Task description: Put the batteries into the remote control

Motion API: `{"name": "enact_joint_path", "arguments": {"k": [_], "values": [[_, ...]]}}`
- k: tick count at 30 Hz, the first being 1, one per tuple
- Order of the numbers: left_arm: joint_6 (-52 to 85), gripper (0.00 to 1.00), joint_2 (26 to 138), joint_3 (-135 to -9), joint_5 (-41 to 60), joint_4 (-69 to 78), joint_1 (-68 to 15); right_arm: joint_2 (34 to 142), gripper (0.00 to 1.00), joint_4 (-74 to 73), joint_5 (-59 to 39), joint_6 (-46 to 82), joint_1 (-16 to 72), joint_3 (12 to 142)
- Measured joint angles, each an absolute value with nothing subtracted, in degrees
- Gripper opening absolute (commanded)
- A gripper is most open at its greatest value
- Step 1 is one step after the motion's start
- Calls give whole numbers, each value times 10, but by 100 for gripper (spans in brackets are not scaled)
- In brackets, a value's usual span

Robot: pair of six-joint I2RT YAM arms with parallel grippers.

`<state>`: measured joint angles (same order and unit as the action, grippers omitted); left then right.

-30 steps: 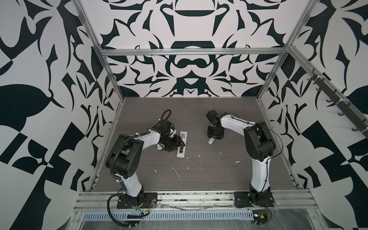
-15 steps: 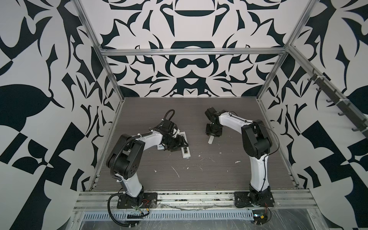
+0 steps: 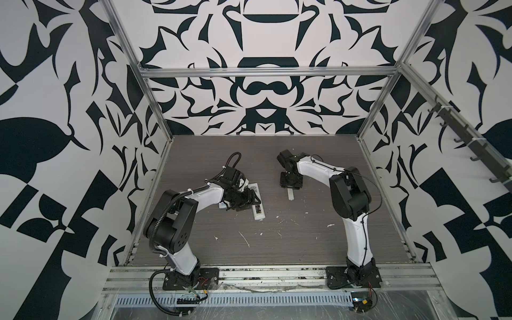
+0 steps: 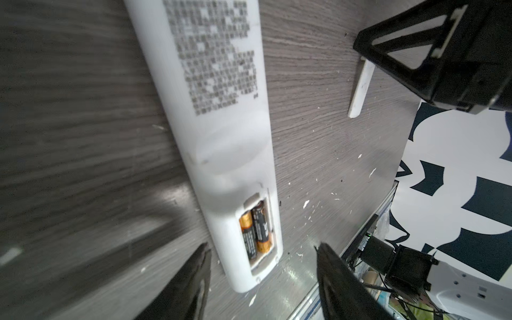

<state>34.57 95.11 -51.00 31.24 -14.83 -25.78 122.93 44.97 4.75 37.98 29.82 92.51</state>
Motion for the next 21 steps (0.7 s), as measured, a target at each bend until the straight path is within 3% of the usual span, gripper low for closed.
{"name": "enact_joint_path", "arguments": {"k": [21], "values": [[334,62,884,-482,312,-155,-234,1223,40,462,80,351,319,913]]}}
